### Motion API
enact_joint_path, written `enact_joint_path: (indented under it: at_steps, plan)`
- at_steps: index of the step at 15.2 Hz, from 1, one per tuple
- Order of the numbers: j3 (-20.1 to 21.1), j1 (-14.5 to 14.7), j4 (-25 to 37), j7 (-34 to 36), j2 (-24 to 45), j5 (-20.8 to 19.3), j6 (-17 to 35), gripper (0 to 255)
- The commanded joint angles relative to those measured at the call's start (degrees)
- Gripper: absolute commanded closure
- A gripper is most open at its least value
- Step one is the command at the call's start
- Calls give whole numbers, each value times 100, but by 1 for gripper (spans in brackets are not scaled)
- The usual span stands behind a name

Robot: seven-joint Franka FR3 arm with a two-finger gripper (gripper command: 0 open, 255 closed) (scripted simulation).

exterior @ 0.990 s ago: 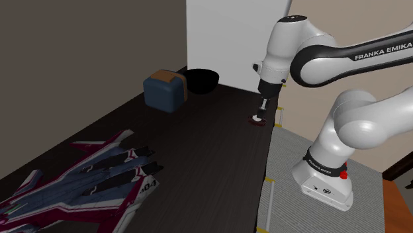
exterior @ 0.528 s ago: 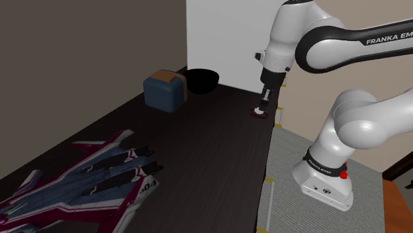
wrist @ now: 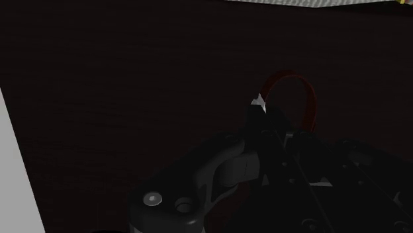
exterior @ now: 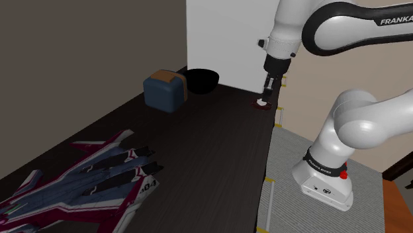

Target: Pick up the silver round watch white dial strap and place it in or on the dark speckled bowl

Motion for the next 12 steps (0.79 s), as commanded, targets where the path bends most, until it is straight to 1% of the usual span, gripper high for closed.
enact_joint_path:
  at_steps: [1, 10, 12]
  plan:
    - [-11, -7, 164, -11, -1, -9, -166, 255]
    - [-60, -44, 871, -64, 67, -54, -802, 255]
    - [-150, -147, 1124, -162, 560, -157, -555, 255]
